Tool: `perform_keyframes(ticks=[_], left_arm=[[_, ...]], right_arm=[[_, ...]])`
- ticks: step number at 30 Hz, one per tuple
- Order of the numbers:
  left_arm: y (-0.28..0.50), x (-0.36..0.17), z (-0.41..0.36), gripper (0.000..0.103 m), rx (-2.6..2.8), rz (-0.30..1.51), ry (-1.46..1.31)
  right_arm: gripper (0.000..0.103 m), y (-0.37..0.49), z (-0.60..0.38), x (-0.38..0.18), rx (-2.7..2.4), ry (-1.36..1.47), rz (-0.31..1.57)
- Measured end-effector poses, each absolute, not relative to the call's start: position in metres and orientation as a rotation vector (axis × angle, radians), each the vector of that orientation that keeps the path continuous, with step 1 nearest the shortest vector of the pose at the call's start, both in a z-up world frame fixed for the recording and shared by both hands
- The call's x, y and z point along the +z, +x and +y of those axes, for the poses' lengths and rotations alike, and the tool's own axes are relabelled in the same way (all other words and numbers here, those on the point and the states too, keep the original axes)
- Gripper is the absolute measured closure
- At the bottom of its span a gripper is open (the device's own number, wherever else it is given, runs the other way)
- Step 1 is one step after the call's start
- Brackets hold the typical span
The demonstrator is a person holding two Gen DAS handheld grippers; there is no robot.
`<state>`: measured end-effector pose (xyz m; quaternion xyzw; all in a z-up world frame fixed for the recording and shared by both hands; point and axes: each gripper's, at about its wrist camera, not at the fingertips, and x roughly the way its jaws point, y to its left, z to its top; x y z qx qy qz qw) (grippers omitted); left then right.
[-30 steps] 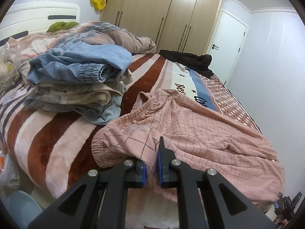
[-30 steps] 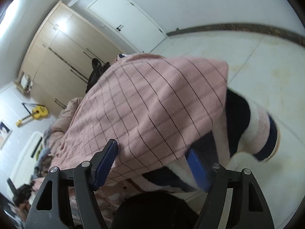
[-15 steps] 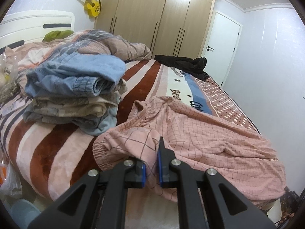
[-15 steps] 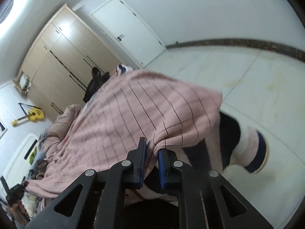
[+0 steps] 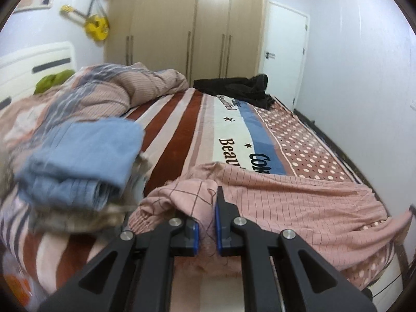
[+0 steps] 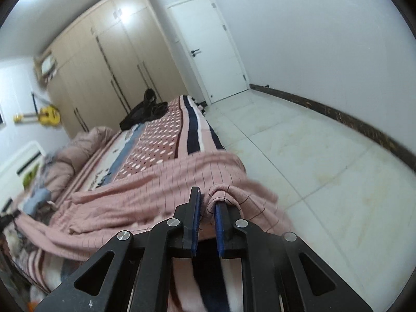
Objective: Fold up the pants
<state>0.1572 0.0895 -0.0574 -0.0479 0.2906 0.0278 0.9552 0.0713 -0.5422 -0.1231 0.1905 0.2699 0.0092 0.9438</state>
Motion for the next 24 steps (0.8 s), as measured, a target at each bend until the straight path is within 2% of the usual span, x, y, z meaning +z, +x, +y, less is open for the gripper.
perform_keyframes(ticks=[6, 11, 24], left_arm=[[0.235, -0.056, 0.076, 0.096, 0.046, 0.657, 0.006], [0.292, -0.074, 0.072, 0.096, 0.044, 0.744, 0.009], [0.37, -0.108, 0.07, 0.096, 0.093, 0.825, 0.026]], right_arm=[[0.098, 0.142, -0.547, -0.103, 0.009, 0.294, 0.638], [0.098, 0.2, -0.556, -0.113, -0.017, 0.293, 0.773], [0.098, 0.264, -0.552, -0.14, -0.07, 0.218, 0.883]])
